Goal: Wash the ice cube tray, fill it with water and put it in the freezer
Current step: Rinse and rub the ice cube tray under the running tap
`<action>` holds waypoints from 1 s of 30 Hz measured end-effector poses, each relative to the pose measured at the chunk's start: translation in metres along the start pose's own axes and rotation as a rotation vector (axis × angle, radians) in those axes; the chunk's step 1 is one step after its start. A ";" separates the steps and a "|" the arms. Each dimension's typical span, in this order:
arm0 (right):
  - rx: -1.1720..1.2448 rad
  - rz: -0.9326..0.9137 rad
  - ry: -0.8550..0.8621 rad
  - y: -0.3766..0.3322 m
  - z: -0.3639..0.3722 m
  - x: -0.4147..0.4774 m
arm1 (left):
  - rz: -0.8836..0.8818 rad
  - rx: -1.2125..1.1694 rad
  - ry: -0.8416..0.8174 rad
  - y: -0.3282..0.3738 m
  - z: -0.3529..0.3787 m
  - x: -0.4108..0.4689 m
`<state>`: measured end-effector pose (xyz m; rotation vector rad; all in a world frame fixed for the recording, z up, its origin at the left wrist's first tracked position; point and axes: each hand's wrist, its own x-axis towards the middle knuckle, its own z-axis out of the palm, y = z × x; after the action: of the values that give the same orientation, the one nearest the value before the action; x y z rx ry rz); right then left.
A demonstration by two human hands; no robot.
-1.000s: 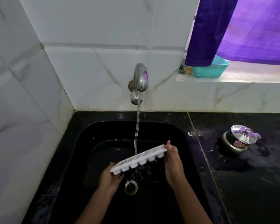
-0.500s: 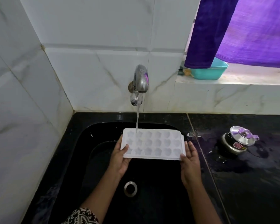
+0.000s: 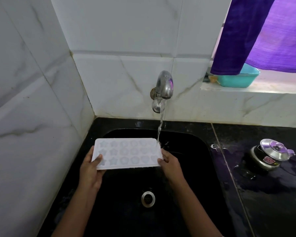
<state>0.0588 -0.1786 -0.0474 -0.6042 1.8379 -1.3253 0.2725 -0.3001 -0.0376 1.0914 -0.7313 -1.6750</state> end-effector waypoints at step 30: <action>-0.019 -0.001 -0.149 -0.162 -0.010 0.099 | -0.146 -0.170 0.010 -0.061 0.018 -0.042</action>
<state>-0.0174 -0.3022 0.0753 -0.6954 1.7313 -1.2314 0.2373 -0.2395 -0.0683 1.0525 -0.5026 -1.8179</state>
